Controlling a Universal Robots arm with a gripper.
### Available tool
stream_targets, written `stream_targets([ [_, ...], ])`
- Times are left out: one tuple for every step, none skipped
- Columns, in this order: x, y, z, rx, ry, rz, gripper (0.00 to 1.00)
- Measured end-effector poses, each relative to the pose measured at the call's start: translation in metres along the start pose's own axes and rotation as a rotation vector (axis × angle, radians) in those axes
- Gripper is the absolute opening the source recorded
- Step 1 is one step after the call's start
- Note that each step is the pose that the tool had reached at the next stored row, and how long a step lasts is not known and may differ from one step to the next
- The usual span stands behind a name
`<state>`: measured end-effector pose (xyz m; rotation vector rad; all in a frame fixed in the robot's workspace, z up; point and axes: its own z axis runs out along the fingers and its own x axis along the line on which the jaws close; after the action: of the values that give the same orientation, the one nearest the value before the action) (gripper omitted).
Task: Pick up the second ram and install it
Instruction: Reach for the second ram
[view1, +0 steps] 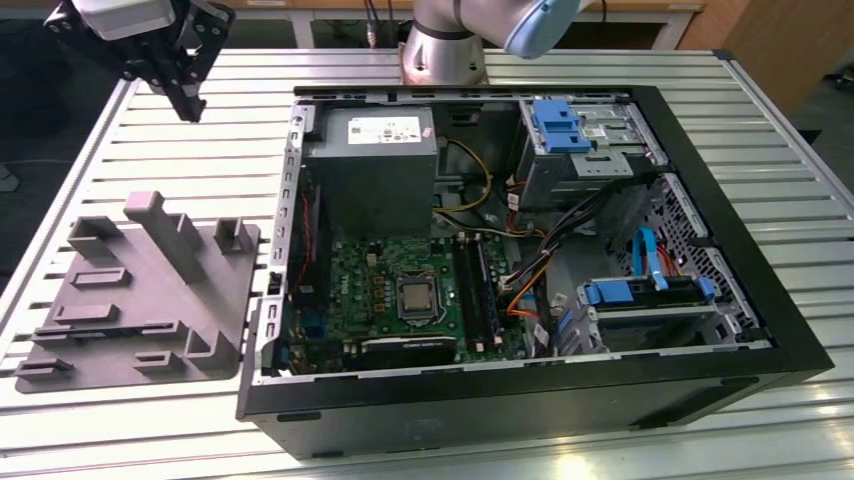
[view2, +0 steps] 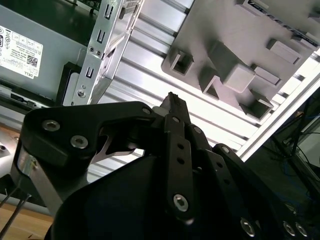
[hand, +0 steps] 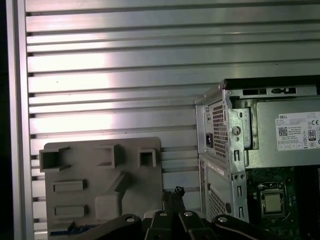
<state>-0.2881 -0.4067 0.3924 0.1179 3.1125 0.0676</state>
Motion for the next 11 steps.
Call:
stream_targets([
  [0.0004, -0.0001, 0.0000, -0.0001, -0.0001, 0.000, 0.11],
  [0.0009, -0.0003, 0.0000, -0.0001, 0.0000, 0.000, 0.11],
  [0.0013, -0.0004, 0.0000, -0.0001, 0.0000, 0.000, 0.11],
  [0.0018, -0.0006, 0.0000, -0.0001, 0.0000, 0.000, 0.11],
  [0.0023, -0.0008, 0.0000, -0.0001, 0.0000, 0.000, 0.11],
  [0.0028, -0.0009, 0.0000, -0.0001, 0.0000, 0.000, 0.11],
  [0.0033, -0.0011, -0.0001, -0.0001, 0.0000, 0.000, 0.11],
  [0.0038, -0.0014, 0.0000, -0.0003, 0.0000, 0.000, 0.11],
  [0.0043, -0.0016, 0.0000, -0.0004, 0.0000, 0.000, 0.11],
  [0.0048, -0.0018, -0.0001, -0.0005, 0.0000, 0.000, 0.11],
  [0.0054, -0.0020, 0.0000, -0.0006, 0.0000, 0.000, 0.11],
])
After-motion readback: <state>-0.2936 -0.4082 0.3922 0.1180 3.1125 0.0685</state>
